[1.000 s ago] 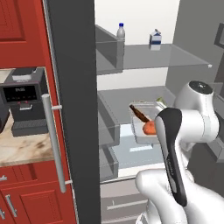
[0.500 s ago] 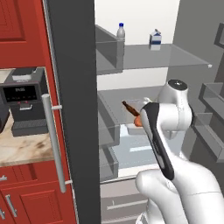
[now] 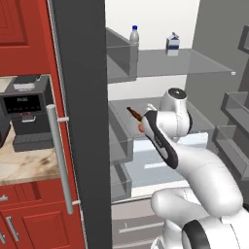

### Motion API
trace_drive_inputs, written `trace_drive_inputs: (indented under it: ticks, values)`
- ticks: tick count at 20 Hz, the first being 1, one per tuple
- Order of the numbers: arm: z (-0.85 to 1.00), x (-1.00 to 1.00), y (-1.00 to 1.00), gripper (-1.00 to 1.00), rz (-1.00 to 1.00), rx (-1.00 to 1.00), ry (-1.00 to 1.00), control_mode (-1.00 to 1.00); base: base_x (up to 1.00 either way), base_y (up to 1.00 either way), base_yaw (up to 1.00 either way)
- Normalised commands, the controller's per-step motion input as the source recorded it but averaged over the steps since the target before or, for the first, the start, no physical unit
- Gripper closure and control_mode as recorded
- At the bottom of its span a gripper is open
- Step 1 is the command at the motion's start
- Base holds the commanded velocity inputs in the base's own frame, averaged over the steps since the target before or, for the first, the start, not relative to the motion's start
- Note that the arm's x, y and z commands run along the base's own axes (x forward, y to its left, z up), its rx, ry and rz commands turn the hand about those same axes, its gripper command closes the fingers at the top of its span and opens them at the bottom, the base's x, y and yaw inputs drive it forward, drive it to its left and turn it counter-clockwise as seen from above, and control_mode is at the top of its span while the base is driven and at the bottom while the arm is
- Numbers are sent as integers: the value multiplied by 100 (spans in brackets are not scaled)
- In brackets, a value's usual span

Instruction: Place the tupperware on the second highest shelf of the fridge. Make space for the tupperware among the existing items by rearranging them on the shelves if needed. Close the fridge door when finished.

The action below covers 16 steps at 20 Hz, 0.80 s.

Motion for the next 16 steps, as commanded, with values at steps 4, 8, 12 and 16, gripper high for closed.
trace_drive_inputs:
  ticks: [4, 8, 12, 16]
  values:
    - [-8, 91, 11, 100, 0, 0, -2, -100, 0, 0, 0]
    - [0, 95, 12, 100, -3, -2, -4, -100, 0, 0, 0]
    - [0, 52, 3, -100, -3, -1, -1, -100, 0, 0, 0]
    - [0, 1, 0, -100, 0, 0, 0, -100, 0, 0, 0]
